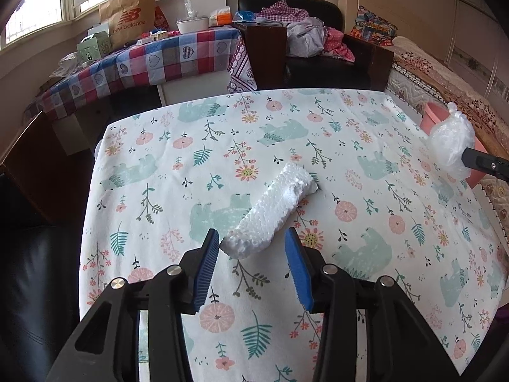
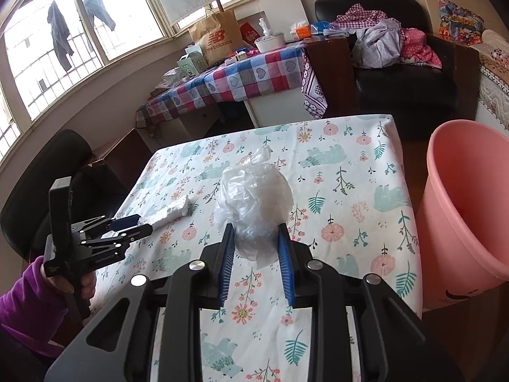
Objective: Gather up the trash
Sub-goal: 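Grasp the clear plastic bag ball with the right tool while the left tool grasps the white foam strip, then lift both held items and carry them over the pink bucket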
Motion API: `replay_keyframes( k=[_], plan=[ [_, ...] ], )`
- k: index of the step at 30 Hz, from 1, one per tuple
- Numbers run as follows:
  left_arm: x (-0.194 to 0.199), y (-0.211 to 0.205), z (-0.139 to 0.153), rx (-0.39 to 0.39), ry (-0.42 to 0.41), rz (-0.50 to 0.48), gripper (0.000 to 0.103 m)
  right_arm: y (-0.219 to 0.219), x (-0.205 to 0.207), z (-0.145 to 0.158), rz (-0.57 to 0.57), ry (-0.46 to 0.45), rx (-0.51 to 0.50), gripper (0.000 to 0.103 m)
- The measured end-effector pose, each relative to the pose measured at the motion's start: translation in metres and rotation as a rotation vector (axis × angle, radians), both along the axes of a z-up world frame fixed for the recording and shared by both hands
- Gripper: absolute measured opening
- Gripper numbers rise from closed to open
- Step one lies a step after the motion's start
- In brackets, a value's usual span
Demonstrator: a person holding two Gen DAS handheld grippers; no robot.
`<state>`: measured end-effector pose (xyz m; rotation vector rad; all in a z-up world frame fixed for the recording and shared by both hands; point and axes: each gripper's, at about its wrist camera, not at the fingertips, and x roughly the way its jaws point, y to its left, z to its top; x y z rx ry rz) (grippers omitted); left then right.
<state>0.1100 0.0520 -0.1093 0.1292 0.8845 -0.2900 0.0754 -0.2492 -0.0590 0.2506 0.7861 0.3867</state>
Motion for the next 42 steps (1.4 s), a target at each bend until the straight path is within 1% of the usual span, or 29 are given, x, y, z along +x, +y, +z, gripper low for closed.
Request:
replay_keyframes(
  k=[1,4,10,13,17,23,28,31,35,42],
  plan=[
    [0.001,0.0,-0.001,0.003,0.003,0.001,0.043,0.0,-0.001,0.0,0.0,-0.001,0.0,0.027],
    [0.003,0.0,-0.003,0.01,0.007,0.011,0.033,-0.002,-0.004,0.002,-0.003,-0.006,0.004,0.027],
    [-0.001,-0.001,0.002,0.024,-0.013,0.022,0.029,-0.009,-0.007,0.003,-0.011,-0.007,0.016,0.027],
    [-0.009,-0.003,0.008,-0.012,-0.013,0.02,0.029,-0.011,-0.007,0.003,-0.01,-0.008,0.021,0.027],
    [-0.024,-0.014,0.021,-0.045,-0.038,0.003,0.029,-0.011,-0.008,0.001,-0.004,-0.009,0.031,0.027],
    [-0.044,-0.047,0.046,-0.115,-0.085,-0.052,0.029,-0.019,-0.013,0.003,-0.012,-0.025,0.047,0.027],
    [-0.048,-0.08,0.062,-0.15,-0.116,-0.097,0.029,-0.034,-0.019,0.005,-0.045,-0.041,0.062,0.027],
    [-0.046,-0.096,0.066,-0.157,-0.13,-0.108,0.029,-0.048,-0.023,0.006,-0.076,-0.053,0.065,0.027],
    [-0.041,-0.114,0.069,-0.179,-0.128,-0.12,0.029,-0.069,-0.027,0.009,-0.123,-0.064,0.066,0.027],
    [-0.032,-0.148,0.071,-0.194,-0.115,-0.14,0.029,-0.112,-0.036,0.012,-0.237,-0.091,0.07,0.027]
  ],
)
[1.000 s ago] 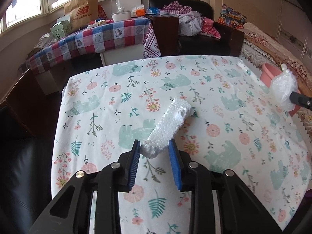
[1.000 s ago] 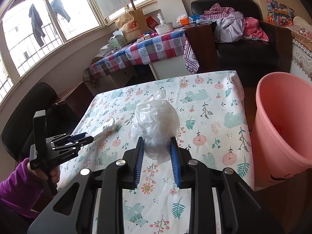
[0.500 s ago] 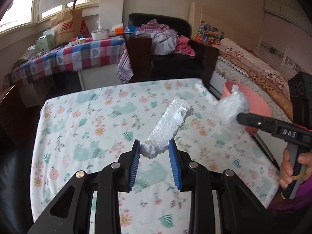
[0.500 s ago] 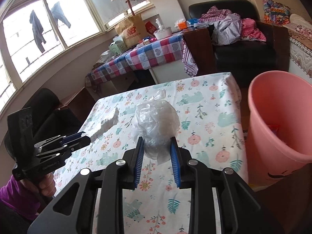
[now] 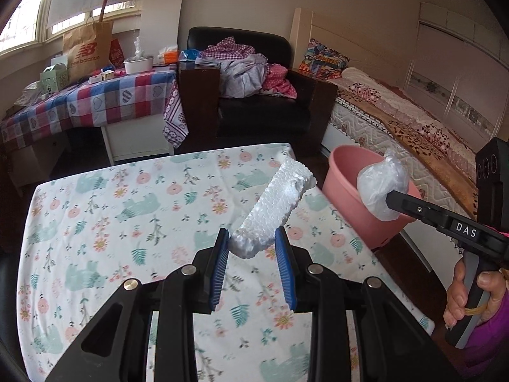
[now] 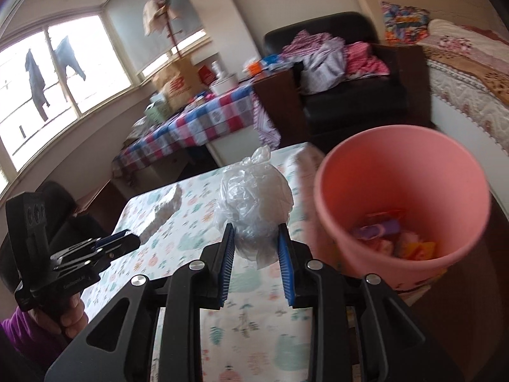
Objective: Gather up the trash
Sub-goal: 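Lift both held items and carry them over the pink bucket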
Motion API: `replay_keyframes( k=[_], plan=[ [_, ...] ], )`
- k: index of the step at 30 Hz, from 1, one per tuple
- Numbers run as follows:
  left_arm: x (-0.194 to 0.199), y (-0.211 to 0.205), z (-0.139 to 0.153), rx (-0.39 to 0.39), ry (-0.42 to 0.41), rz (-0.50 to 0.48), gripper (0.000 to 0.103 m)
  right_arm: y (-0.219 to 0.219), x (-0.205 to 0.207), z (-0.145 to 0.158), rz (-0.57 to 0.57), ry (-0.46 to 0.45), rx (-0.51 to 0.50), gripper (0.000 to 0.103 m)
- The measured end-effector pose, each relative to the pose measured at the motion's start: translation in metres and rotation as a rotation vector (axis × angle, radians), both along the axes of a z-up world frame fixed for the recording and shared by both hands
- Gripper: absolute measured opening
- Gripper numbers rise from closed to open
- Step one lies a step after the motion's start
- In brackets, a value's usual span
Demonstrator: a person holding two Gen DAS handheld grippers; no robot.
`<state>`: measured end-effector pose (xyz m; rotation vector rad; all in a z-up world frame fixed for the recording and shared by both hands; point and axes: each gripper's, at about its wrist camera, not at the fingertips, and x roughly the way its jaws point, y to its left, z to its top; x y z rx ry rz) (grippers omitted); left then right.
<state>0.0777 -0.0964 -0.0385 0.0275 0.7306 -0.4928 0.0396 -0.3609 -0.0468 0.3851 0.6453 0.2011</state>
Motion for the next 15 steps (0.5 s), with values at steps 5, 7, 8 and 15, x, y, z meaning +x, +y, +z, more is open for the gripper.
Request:
replay_keyframes(
  k=[5,7,8,15],
  plan=[
    [0.003,-0.027,0.006,-0.011,-0.015,-0.045,0.029,-0.026,-0.004,0.0,-0.078,-0.005,0.004,0.027],
    [0.005,-0.039,0.009,-0.013,-0.019,-0.062,0.029,-0.037,-0.006,-0.001,-0.109,-0.006,0.005,0.027],
    [0.006,-0.044,0.01,-0.014,-0.021,-0.069,0.029,-0.042,-0.008,-0.002,-0.121,-0.007,0.006,0.027],
    [0.01,-0.08,0.014,-0.024,-0.03,-0.115,0.029,-0.068,-0.012,-0.008,-0.216,-0.005,0.017,0.027]
  ],
)
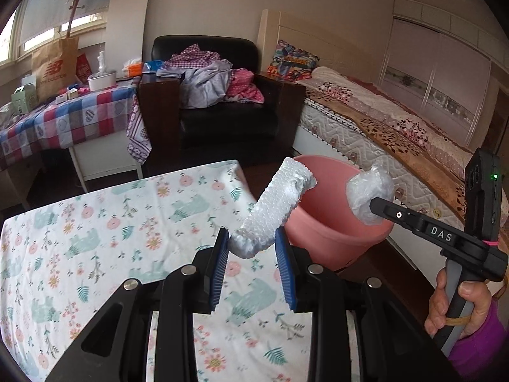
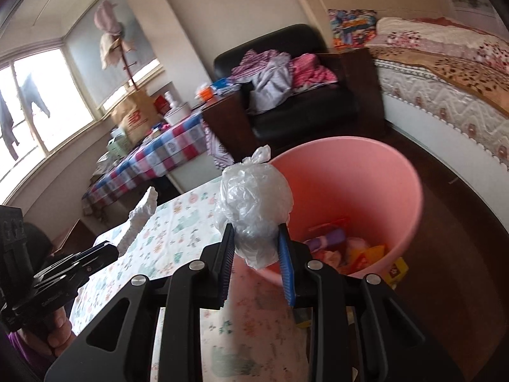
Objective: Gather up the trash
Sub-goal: 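Lift both held items and carry them over the pink bucket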
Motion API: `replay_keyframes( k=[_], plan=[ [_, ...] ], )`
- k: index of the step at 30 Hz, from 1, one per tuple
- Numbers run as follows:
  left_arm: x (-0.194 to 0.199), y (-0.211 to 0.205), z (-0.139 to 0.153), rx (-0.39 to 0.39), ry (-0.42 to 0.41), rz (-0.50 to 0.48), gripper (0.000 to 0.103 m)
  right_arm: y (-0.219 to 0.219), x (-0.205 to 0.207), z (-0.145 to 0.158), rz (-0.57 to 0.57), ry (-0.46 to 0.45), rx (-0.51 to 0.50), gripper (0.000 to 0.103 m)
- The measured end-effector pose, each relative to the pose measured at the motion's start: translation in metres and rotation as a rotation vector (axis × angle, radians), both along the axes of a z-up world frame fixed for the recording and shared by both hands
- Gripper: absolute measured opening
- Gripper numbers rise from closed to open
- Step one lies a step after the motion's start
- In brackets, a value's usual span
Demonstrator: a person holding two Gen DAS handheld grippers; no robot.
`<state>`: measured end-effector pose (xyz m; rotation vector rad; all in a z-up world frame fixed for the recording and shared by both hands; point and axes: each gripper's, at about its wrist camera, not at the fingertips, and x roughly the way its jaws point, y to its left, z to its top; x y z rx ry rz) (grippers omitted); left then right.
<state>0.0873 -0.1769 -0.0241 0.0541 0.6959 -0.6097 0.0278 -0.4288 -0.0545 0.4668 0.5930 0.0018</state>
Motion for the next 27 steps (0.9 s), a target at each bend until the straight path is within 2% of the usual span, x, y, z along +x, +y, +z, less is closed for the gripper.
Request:
replay_keyframes(
  k=[5,10,14,27],
  plan=[
    [0.005,-0.029,-0.009,-0.004,0.025,-0.022,0.029,-0.011,-0.001,-0.005,-0.043,0.004,0.004,0.027],
    [0.005,-0.058,-0.015,0.038,0.024,-0.066,0.029,-0.015,-0.001,-0.006,-0.066,0.001,-0.035,0.027],
    [0.007,-0.078,-0.021,0.071,0.026,-0.082,0.029,-0.021,-0.001,-0.01,-0.081,0.002,-0.03,0.027],
    [0.02,-0.121,-0.039,0.144,0.042,-0.104,0.029,-0.034,0.009,-0.027,-0.136,0.047,-0.046,0.027]
  ],
)
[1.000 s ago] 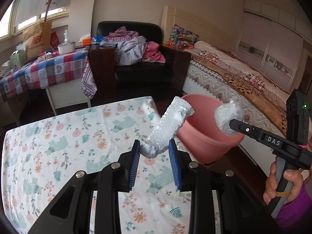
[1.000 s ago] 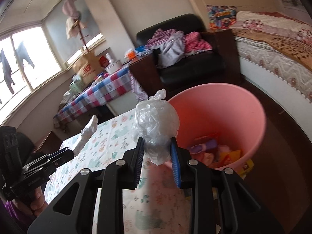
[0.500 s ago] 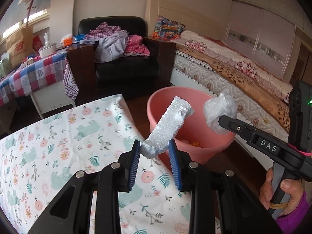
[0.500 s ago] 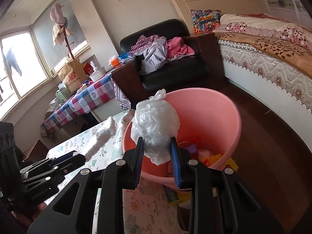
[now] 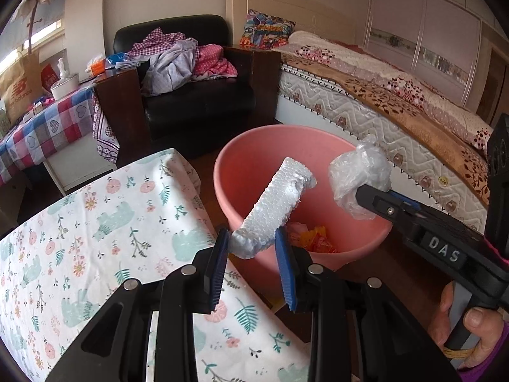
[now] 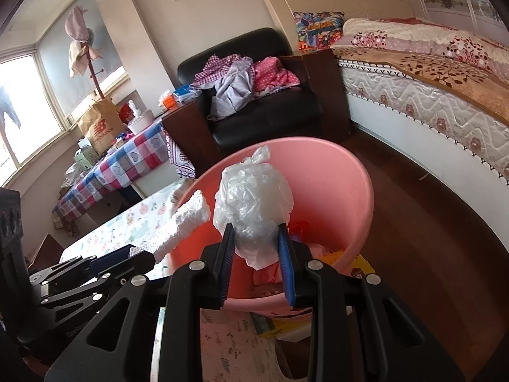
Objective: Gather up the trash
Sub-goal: 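Lift both held items and carry them over the pink bucket, then open both tools to drop the foam strip and plastic ball into the bucket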
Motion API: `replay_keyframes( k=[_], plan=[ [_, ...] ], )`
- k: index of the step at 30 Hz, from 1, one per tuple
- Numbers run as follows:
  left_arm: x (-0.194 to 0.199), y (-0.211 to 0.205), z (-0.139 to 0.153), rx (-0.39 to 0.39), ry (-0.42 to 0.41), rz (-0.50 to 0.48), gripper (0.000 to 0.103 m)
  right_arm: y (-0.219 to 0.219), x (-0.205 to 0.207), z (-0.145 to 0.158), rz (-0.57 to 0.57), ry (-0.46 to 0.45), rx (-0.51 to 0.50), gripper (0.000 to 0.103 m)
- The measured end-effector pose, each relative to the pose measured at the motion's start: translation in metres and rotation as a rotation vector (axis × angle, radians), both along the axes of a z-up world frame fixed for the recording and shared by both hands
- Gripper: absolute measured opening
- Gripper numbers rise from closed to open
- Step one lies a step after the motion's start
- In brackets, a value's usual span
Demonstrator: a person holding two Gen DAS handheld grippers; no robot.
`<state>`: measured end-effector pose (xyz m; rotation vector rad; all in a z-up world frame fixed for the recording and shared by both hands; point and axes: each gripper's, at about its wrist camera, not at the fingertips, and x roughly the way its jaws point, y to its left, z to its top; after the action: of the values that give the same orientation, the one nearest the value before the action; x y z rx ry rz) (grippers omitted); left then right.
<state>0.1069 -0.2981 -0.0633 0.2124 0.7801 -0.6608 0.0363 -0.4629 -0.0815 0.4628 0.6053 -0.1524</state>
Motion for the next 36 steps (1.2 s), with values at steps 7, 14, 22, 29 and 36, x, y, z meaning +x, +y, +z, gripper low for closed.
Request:
replay_keyframes(
  k=[7,14,22,29,36],
  plan=[
    [0.003,-0.011,-0.008,0.016,0.013,-0.01,0.029,-0.004,0.002,-0.012,-0.022,0.028,0.0,0.027],
    [0.005,-0.021,-0.012,0.026,0.018,-0.017,0.03,-0.009,0.002,-0.017,-0.038,0.041,-0.006,0.027],
    [0.006,-0.028,-0.014,0.026,0.024,-0.024,0.03,-0.007,0.005,-0.018,-0.038,0.044,-0.028,0.027],
    [0.005,-0.029,-0.013,0.017,0.027,-0.024,0.031,-0.002,0.008,-0.014,-0.032,0.05,-0.059,0.027],
    [0.003,-0.027,-0.009,0.003,0.025,-0.032,0.039,-0.005,0.009,-0.014,-0.04,0.063,-0.055,0.029]
  ],
)
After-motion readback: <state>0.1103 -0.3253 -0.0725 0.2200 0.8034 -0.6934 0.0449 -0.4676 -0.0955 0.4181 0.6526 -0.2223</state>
